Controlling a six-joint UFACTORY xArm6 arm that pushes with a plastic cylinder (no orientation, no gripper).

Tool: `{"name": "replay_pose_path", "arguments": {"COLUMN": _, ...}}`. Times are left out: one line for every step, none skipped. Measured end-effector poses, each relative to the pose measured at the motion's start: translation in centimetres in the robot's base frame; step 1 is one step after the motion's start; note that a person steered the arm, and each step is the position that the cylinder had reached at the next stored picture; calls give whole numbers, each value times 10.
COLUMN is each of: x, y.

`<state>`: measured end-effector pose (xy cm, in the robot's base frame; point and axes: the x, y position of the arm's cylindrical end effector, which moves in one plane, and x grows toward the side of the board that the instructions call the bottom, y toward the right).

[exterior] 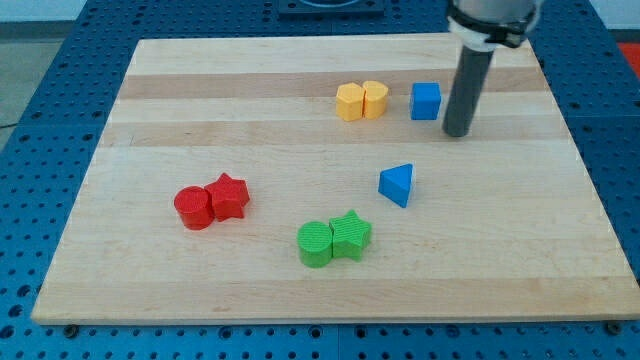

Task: Push the cube right beside the yellow blocks

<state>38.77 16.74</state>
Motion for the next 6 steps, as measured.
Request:
{"name": "replay_pose_path", "arguments": {"x": -22, "y": 3}}
{"name": "replay_pose_path", "arguments": {"x": -30, "y": -5}}
{"name": "replay_pose_path", "arguments": {"x": -40, "y": -15}}
{"name": "replay_pose_path", "arguments": {"x": -50, "y": -30}}
{"name": "replay_pose_path", "arguments": {"x": -50, "y": -30}}
{"name": "replay_pose_path", "arguments": {"x": -49, "y": -30}}
